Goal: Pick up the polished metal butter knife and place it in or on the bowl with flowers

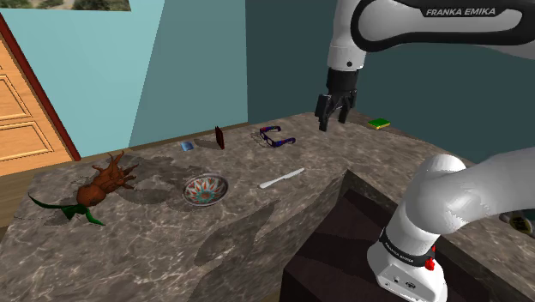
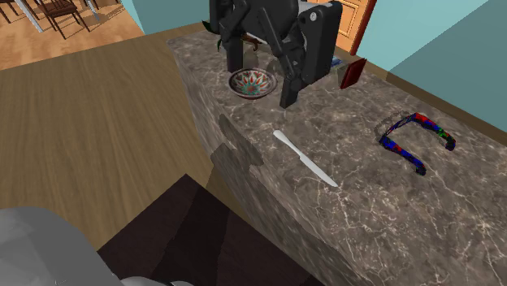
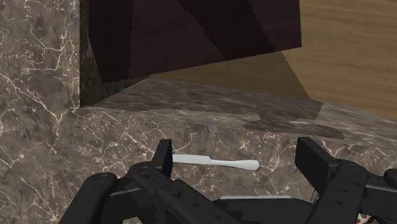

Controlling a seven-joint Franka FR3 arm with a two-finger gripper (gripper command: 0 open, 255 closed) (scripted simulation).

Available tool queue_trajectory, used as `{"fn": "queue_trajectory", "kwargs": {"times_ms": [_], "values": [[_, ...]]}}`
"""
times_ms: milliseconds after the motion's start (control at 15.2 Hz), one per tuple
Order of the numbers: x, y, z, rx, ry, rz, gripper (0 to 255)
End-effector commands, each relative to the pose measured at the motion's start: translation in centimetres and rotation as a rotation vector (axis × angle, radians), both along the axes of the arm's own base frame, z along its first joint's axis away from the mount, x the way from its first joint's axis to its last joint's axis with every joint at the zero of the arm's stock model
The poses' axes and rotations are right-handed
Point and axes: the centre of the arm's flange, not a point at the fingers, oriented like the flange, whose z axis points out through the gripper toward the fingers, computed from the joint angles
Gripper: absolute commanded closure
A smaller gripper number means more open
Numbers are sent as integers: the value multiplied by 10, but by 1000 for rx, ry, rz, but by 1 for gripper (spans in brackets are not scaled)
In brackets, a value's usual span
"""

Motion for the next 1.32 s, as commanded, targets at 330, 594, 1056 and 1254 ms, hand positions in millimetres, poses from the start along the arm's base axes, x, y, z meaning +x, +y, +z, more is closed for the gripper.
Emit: {"fn": "queue_trajectory", "kwargs": {"times_ms": [330,594,1056,1254], "values": [[26,-26,-54,3,-9,295,0],[51,-41,-97,5,-16,531,0],[103,-50,-172,9,-28,944,0],[125,-48,-204,10,-33,1121,0]]}}
